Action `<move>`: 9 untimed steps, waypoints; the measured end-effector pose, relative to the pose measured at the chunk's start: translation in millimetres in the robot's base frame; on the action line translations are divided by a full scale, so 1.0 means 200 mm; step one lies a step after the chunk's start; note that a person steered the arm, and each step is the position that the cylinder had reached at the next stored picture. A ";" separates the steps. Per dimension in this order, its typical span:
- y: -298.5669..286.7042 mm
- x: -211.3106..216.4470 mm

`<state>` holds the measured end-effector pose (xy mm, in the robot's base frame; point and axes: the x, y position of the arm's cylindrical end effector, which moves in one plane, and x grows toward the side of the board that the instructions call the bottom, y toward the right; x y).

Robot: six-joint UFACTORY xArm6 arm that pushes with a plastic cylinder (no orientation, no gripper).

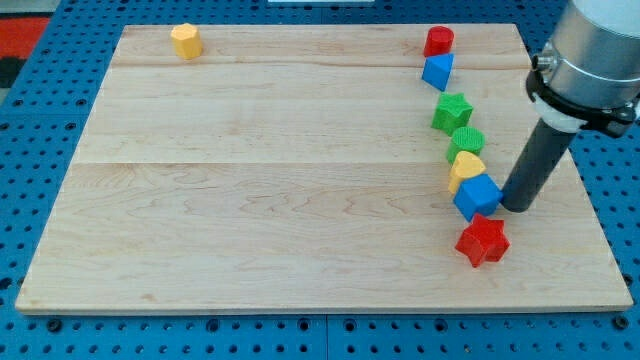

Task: Point your arm close to the yellow hexagon

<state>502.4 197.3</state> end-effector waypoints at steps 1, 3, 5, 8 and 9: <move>-0.07 0.02; 0.23 0.11; 0.25 0.52; -0.77 0.34; -0.87 0.06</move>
<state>515.0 24.3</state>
